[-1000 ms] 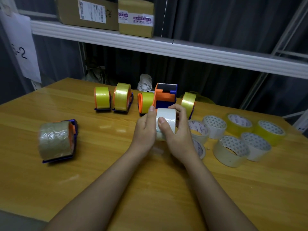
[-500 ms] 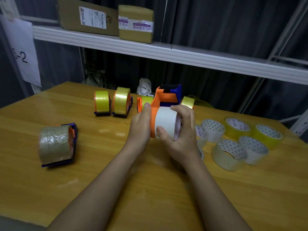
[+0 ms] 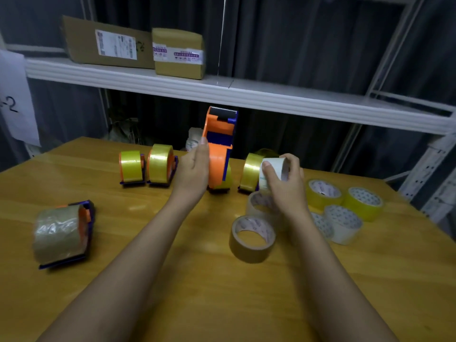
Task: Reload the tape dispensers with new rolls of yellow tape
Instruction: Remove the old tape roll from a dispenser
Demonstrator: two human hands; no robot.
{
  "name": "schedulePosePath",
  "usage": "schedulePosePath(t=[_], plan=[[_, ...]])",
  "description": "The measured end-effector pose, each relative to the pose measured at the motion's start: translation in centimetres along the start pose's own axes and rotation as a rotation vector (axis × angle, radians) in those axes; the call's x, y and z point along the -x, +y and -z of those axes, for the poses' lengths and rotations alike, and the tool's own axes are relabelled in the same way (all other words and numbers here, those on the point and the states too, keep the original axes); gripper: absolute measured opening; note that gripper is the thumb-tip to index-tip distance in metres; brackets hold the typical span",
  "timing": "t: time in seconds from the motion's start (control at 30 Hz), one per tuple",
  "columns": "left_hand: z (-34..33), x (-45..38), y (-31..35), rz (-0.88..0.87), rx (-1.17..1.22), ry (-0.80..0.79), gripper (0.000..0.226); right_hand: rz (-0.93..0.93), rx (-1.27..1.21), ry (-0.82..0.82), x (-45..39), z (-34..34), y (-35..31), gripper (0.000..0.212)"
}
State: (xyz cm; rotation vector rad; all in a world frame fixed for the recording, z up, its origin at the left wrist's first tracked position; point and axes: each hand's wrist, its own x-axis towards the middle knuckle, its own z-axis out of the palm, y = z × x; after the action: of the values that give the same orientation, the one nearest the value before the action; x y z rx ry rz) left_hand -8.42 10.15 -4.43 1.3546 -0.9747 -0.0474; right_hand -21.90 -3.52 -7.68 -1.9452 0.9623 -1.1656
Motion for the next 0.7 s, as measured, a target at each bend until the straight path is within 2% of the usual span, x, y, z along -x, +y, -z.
schedulePosePath(t=[0.23,0.4,0.6,0.7], plan=[[-4.6,-3.8,0.3,-0.002,-0.024,-0.037,0.045,-0.034,0.132,-0.034,-5.9,2.4,2.6,0.062],[-7.8,-6.9,-0.8,-0.028,-0.050,-0.123,0.044,-0.075,0.271,-0.140,-10.9,1.9,4.6,0.087],[-11.1,-9.3,-2.5,-0.079,-0.084,-0.172,0.044,-0.121,0.669,-0.320,-15.1,-0.1,7.5,0.081],[-12.0,-9.9,-2.6,-0.117,-0.084,-0.201,0.044,-0.140,0.764,-0.386,-15.9,-0.3,8.2,0.086]])
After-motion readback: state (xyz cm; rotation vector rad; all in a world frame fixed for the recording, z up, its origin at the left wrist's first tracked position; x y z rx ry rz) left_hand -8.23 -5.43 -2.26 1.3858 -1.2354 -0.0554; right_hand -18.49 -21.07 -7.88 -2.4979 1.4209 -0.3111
